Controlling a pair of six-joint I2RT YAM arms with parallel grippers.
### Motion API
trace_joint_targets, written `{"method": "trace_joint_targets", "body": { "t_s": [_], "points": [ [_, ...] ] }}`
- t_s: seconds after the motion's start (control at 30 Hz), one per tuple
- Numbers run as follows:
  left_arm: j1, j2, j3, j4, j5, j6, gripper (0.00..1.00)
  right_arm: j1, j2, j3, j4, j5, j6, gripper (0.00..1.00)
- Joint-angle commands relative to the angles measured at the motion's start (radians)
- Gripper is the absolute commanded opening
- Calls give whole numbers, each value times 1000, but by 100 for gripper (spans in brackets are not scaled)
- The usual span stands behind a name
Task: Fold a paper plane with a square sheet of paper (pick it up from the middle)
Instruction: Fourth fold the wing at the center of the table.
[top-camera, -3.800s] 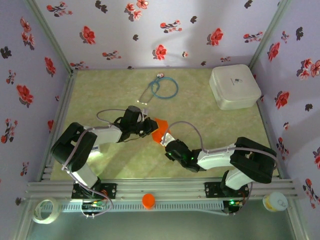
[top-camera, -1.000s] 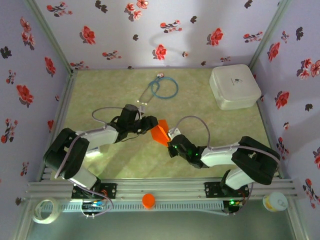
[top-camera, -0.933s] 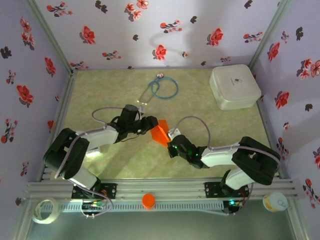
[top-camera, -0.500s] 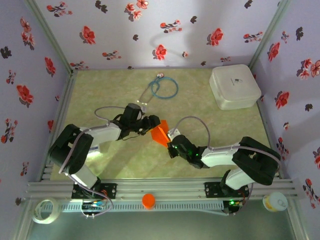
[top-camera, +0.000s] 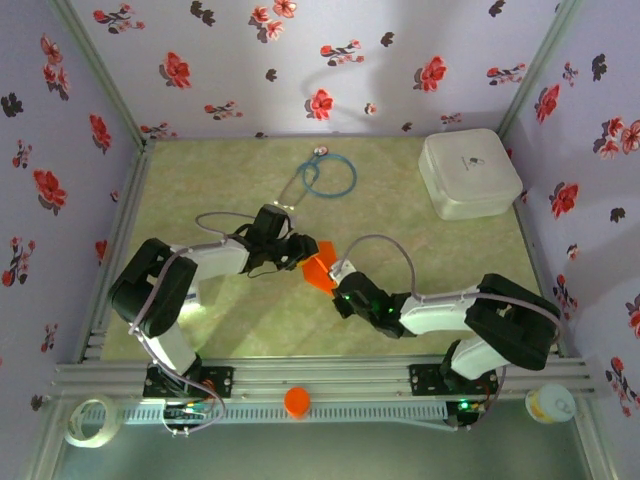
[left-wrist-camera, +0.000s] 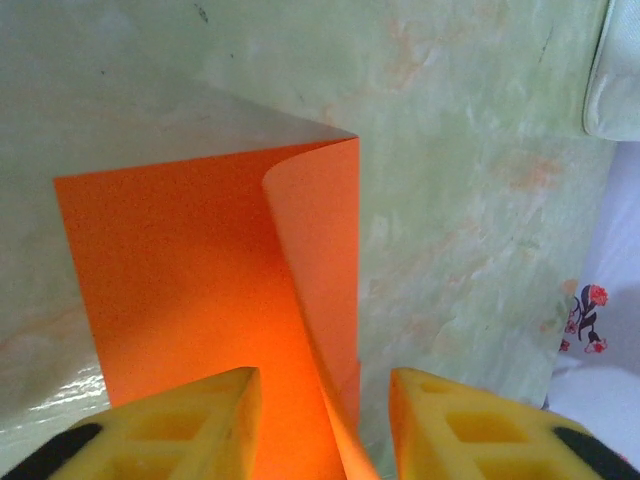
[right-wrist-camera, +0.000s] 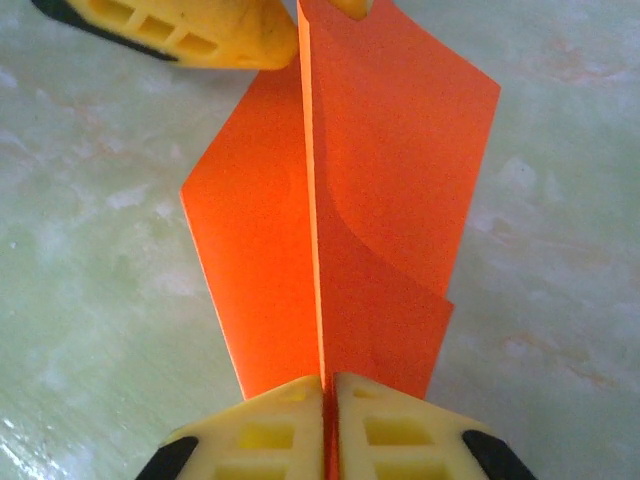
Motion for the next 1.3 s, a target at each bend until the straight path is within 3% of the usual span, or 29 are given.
{"method": "trace_joint_targets", "body": {
  "t_s": [0.0, 0.33, 0.83, 1.27],
  "points": [
    [12, 12, 15, -24, 6, -12, 31, 13, 3, 22, -36, 65, -38, 14],
    [14, 2, 12, -12, 23, -17, 3, 49, 30, 45, -76, 133, -63, 30],
    [15, -8, 7, 1, 35, -25, 0, 63, 51, 49, -41, 185, -73, 38],
    [14, -6, 7, 2, 34, -22, 0, 63, 43, 43, -32, 175, -61, 34]
  ]
}}
